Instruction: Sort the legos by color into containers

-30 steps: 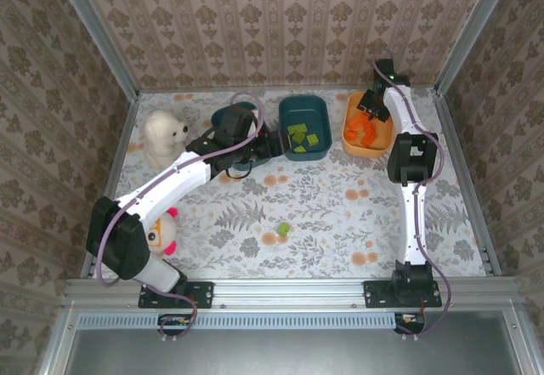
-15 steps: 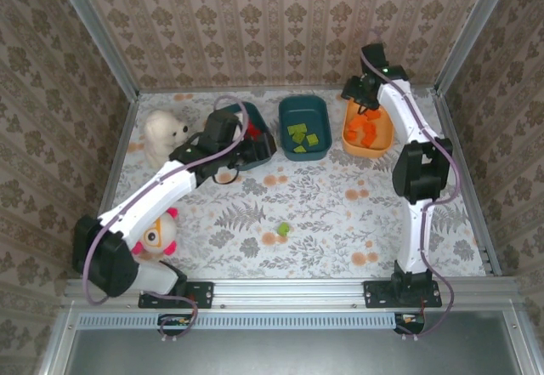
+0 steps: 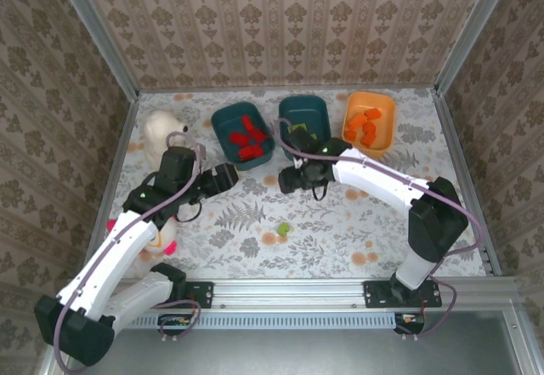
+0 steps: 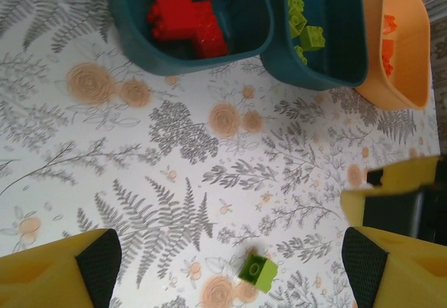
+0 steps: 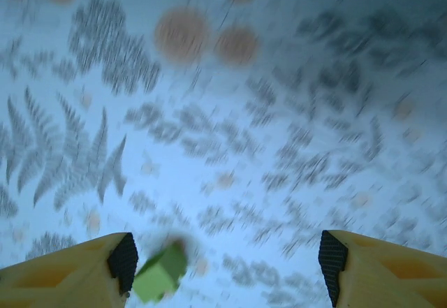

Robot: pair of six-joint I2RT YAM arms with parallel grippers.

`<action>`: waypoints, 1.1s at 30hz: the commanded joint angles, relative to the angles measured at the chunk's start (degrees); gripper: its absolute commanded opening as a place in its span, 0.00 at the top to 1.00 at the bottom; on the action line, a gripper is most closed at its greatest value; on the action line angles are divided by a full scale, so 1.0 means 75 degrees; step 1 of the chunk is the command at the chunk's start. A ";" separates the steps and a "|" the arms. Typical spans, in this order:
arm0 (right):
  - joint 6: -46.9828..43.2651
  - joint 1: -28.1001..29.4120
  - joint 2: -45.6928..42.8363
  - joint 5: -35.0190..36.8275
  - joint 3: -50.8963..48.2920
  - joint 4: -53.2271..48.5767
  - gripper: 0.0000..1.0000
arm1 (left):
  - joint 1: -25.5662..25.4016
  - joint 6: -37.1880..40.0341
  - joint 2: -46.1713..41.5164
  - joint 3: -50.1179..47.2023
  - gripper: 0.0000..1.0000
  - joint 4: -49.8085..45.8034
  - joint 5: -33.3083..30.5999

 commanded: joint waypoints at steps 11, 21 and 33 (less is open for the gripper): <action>0.3424 0.0566 0.0930 -0.2187 -0.0207 -0.0865 0.34 | 0.0088 -0.0184 -0.0911 -0.0625 0.14 -0.0785 0.0393; 0.5153 0.0701 0.1459 -0.2528 -0.0535 -0.0096 0.42 | 0.0088 -0.0156 -0.1294 -0.0747 0.14 -0.1048 0.0588; 0.5604 0.0806 0.2068 -0.2676 -0.0520 0.0404 0.55 | 0.0088 -0.0263 -0.1596 -0.0827 0.14 -0.1166 0.0541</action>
